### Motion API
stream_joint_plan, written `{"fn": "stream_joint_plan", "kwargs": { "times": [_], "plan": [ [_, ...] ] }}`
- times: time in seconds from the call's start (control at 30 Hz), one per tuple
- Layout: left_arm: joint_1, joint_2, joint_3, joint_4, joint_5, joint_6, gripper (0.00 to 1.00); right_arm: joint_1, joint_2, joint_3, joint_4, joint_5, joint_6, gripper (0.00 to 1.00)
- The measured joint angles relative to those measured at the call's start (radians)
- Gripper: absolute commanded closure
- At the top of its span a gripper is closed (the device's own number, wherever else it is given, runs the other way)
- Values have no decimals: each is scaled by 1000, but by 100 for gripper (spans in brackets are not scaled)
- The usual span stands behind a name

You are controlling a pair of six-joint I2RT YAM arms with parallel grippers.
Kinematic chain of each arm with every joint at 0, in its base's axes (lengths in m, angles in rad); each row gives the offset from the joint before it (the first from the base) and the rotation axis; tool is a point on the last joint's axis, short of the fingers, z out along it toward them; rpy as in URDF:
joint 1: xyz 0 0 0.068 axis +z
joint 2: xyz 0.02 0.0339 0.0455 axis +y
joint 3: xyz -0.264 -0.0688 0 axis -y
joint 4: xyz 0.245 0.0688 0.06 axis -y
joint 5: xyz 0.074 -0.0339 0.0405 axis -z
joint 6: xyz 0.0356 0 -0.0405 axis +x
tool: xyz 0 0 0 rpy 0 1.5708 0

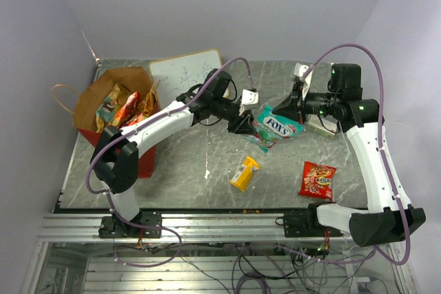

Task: Place the snacks into the paper bag
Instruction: Place the snack in the paper bag.

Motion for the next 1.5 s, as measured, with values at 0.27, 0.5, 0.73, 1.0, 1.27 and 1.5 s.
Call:
{"fn": "stream_joint_plan", "kwargs": {
  "times": [0.27,0.5,0.73,1.0,1.27,1.5],
  "plan": [
    [0,-55,-3,-46,-29,38,93,0,-14,-8,6,18,11,67],
    [0,-126,-3,-91,-104,95,93,0,-12,-3,-2,35,11,50],
    [0,-185,-3,-127,-231,132,93,0,-12,32,-11,56,11,45],
    [0,-245,18,-181,-391,150,93,0,-14,43,-2,112,21,44],
    [0,-280,121,-247,-536,133,93,0,-52,-10,52,180,42,43],
    [18,-365,166,-292,-640,77,93,0,-91,-222,127,264,42,43]
  ]
}}
